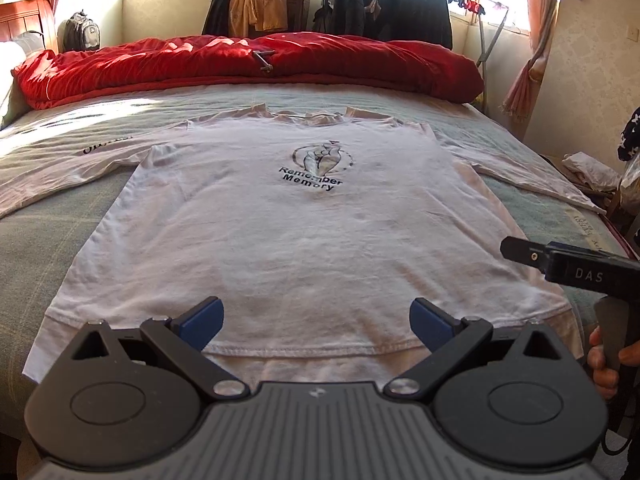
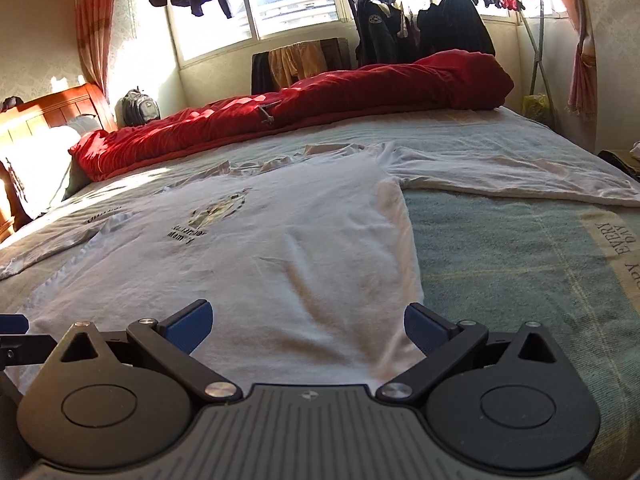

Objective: Fold clothes

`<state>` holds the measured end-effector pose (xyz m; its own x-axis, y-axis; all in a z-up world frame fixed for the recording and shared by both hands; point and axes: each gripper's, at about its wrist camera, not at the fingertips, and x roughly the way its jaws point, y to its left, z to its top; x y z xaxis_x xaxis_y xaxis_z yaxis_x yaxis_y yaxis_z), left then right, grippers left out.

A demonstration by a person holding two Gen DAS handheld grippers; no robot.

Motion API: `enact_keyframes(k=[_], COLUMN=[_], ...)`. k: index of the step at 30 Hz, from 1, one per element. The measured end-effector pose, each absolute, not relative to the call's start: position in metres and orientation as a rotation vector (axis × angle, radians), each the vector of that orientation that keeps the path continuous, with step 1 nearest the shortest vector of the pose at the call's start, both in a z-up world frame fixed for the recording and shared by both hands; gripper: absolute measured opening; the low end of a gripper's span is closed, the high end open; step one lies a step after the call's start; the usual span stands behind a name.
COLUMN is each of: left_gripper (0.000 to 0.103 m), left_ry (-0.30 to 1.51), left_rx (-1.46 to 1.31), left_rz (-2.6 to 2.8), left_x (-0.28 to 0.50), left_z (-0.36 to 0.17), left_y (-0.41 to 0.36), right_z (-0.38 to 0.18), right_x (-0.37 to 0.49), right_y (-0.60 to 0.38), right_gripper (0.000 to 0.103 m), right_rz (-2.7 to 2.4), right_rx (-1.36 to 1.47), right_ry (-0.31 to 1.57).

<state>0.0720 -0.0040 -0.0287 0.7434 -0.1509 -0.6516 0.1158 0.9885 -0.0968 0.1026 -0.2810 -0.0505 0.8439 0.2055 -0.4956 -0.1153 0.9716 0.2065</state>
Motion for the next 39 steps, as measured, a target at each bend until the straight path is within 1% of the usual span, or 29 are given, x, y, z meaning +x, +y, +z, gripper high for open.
enact_keyframes(k=[5,12,20,26,31,35,39], left_gripper=[0.099,0.099,0.099,0.099,0.099,0.099,0.099], left_ry=[0.701,0.729,0.766,0.778,0.797,0.814,0.815], left_rx=[-0.041,0.011,0.058,0.076,0.070,0.056,0.041], left_rz=[-0.136,-0.193,-0.216,-0.206,-0.203,-0.205,-0.204], left_x=[0.095,0.126,0.152,0.160,0.168,0.173,0.175], left_z=[-0.019,-0.018,-0.027,-0.034,-0.044,-0.052,-0.054], left_y=[-0.021,-0.055,-0.081,-0.085,-0.084,-0.081,-0.075], right_z=[-0.022,-0.002,-0.043,-0.055,-0.075,-0.082,-0.082], right_x=[0.137,0.216,0.302,0.326,0.348,0.365,0.381], right_y=[-0.330,-0.428,-0.529,-0.569,-0.570,-0.576,-0.594], right_gripper=[0.103,0.103,0.103,0.103,0.103,0.103,0.103], right_rz=[0.088,-0.138,-0.322,-0.267,-0.347,-0.350,-0.331], right_rx=[0.159,0.084,0.174,0.308,0.192,0.181,0.230], right_ry=[0.482,0.509,0.723,0.798,0.894,0.879,0.877])
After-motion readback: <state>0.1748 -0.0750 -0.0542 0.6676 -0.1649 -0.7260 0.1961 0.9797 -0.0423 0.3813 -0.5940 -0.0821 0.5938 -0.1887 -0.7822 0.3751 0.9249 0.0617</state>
